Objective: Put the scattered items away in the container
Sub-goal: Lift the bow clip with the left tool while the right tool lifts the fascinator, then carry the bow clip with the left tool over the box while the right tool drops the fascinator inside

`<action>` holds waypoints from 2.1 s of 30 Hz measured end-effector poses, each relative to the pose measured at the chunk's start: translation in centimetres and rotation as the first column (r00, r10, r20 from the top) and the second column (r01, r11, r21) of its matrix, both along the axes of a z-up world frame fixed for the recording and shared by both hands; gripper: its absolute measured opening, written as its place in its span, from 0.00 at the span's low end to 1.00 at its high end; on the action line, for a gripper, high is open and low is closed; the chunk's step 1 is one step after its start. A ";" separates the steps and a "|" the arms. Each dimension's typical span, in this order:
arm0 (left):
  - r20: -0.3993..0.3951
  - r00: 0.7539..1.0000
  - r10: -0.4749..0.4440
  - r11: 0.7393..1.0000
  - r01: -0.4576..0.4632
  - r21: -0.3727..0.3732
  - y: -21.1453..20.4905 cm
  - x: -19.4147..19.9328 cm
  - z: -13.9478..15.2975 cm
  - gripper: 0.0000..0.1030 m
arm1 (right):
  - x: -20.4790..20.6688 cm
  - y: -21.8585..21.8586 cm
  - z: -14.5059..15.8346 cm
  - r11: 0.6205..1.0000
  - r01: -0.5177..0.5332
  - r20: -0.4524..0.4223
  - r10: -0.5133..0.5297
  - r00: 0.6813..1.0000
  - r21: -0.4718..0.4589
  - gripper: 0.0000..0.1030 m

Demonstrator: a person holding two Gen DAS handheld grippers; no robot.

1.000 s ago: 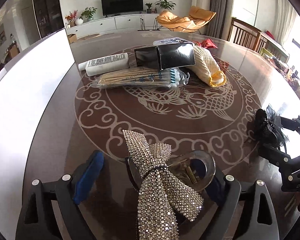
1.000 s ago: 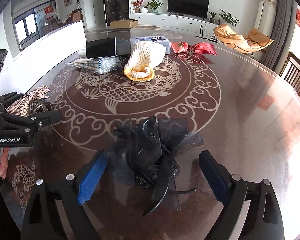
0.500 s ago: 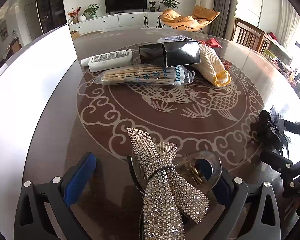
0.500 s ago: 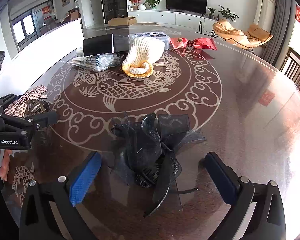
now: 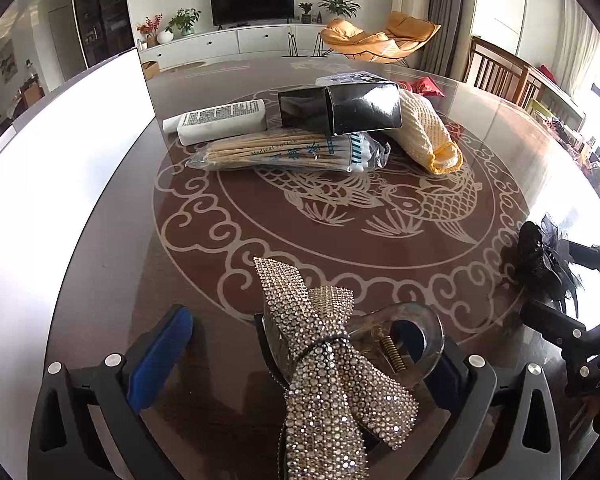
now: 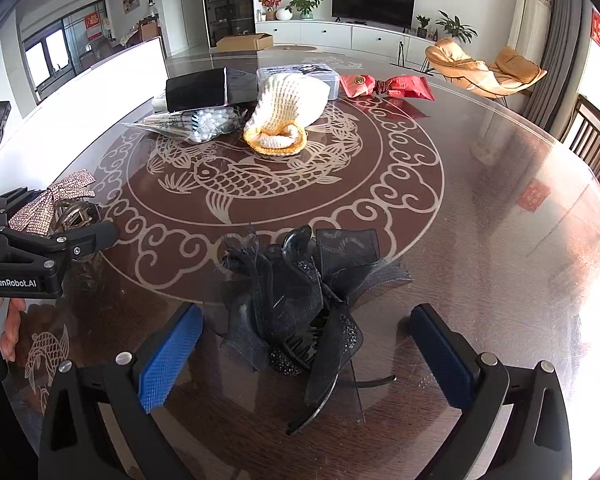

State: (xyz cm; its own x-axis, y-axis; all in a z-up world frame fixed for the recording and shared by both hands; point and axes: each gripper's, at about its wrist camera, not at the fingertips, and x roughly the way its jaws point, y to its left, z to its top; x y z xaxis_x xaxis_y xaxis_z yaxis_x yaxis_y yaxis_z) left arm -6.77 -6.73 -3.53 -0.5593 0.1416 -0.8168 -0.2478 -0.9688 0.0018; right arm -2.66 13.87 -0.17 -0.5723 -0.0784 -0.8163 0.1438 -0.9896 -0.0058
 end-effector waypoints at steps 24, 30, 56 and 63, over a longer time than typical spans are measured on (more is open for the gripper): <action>0.016 0.999 -0.042 0.999 0.042 0.001 0.1 -0.2 -0.2 1.00 | 0.0 0.0 0.0 1.000 -0.001 0.000 0.001 1.000 0.001 1.00; 0.026 0.998 -0.054 0.999 0.054 -0.009 0.1 0.2 -0.2 1.00 | 0.0 0.0 0.0 1.000 -0.001 0.000 0.001 1.000 -0.001 1.00; -0.014 0.998 -0.061 0.977 0.062 0.204 -1.4 5.1 3.2 0.47 | 3.6 -0.8 3.6 0.979 0.000 -0.023 -0.005 1.000 -0.203 0.45; -0.088 0.996 0.023 0.969 -0.001 0.248 -8.3 4.9 10.7 0.47 | 1.5 -7.2 9.7 0.965 -0.145 -0.119 0.121 0.986 -0.217 0.45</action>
